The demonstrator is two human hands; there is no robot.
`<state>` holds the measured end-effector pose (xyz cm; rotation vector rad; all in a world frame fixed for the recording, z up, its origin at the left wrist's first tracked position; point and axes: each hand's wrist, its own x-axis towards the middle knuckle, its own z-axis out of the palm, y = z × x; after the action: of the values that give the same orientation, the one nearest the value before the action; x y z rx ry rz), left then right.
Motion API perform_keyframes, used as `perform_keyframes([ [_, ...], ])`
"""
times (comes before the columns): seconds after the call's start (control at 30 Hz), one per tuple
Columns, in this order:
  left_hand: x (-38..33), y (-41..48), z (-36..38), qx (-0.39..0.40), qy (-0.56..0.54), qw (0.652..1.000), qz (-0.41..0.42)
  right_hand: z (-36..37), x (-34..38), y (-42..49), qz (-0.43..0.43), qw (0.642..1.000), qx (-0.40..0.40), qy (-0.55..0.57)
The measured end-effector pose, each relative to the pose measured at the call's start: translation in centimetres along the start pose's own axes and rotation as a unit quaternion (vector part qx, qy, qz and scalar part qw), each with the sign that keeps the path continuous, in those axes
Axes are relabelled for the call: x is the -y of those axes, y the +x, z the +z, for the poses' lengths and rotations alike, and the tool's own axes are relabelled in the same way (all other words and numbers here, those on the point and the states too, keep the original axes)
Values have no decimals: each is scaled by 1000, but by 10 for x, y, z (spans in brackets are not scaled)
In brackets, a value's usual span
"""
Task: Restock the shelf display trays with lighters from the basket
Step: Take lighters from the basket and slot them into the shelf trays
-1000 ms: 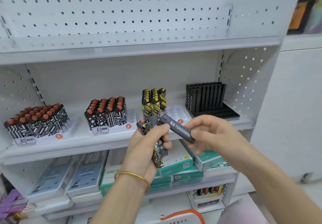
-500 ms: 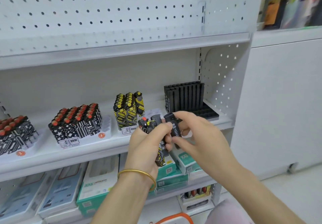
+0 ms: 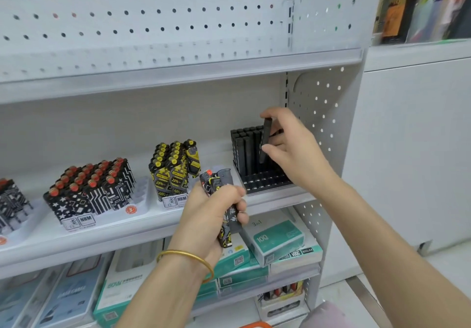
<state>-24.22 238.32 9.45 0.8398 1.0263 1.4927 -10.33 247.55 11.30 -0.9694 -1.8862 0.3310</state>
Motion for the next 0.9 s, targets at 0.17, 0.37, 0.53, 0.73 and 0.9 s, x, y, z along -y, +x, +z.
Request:
perform_keyframes([
  [0.17,0,-2,-4,28,23,999,0,11,-8,1,-22,999,7,-49],
  [0.37,0,-2,-7,31,40,999,-7,12,-4,3,-37,997,18,-60],
  [0.53,-2,-7,-5,29,32,999,-12,11,0,9,-26,997,27,-69],
  [0.73,-4,-9,-4,34,0,999,-14,21,-5,1,-27,991,-32,-123],
  [0.9,-4,-11,-5,41,-2,999,-6,14,1,-8,-27,991,-21,-130],
])
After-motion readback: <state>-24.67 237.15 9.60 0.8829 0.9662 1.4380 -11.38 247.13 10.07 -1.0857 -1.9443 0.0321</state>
